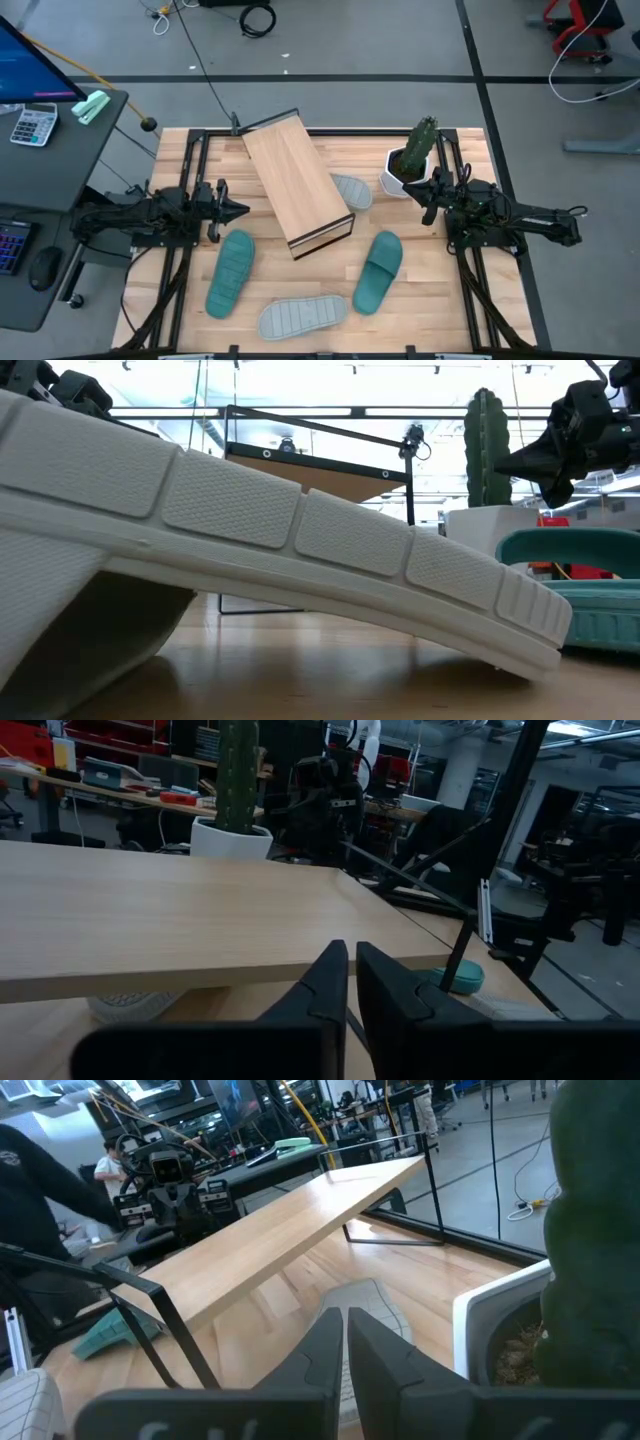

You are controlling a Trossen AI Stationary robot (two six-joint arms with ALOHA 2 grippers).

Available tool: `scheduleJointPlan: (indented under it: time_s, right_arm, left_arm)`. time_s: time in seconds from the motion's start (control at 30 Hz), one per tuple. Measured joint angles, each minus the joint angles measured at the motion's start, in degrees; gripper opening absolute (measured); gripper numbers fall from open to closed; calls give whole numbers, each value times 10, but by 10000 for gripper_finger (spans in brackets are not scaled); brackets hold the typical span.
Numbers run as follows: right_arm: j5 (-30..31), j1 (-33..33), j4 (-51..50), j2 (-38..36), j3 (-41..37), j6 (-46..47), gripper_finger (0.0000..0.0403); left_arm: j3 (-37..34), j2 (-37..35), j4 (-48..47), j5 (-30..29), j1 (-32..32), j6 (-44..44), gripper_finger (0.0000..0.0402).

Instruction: Pick and place slides into the shelf

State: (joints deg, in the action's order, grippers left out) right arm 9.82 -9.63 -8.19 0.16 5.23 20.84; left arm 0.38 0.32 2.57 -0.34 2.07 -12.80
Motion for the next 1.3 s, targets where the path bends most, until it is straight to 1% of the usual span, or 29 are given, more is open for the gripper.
scheduleJointPlan:
  time_s: [0.23, 0.67, 1.07, 1.3]
  right_arm:
    - [0, 0, 0, 0, 0, 0, 27]
    - [0, 0, 0, 0, 0, 0, 27]
    - [0, 0, 0, 0, 0, 0, 27]
    - [0, 0, 0, 0, 0, 0, 27]
  left_arm:
    - [0, 0, 0, 0, 0, 0, 40]
    - [0, 0, 0, 0, 0, 0, 27]
    - [0, 0, 0, 0, 0, 0, 40]
    - [0, 0, 0, 0, 0, 0, 35]
